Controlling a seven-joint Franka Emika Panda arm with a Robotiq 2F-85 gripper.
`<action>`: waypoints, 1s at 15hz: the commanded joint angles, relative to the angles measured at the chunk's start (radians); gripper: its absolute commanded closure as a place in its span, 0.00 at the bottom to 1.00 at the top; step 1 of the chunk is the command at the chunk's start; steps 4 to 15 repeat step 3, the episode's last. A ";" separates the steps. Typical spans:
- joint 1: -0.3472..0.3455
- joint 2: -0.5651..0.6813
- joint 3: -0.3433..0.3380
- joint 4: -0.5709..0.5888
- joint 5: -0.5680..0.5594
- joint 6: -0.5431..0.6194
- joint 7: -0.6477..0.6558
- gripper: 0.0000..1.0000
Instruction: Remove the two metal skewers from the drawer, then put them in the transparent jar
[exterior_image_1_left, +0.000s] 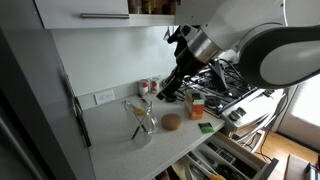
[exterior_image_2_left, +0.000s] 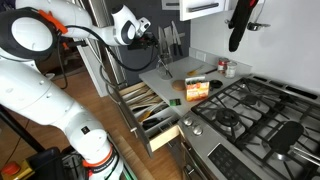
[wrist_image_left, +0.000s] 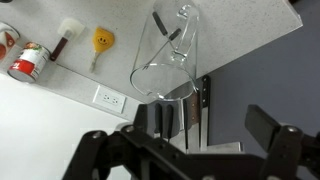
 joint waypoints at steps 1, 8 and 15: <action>0.045 0.004 -0.042 0.004 -0.031 -0.004 0.023 0.00; 0.048 0.004 -0.044 0.005 -0.030 -0.004 0.022 0.00; 0.048 0.004 -0.044 0.005 -0.030 -0.004 0.022 0.00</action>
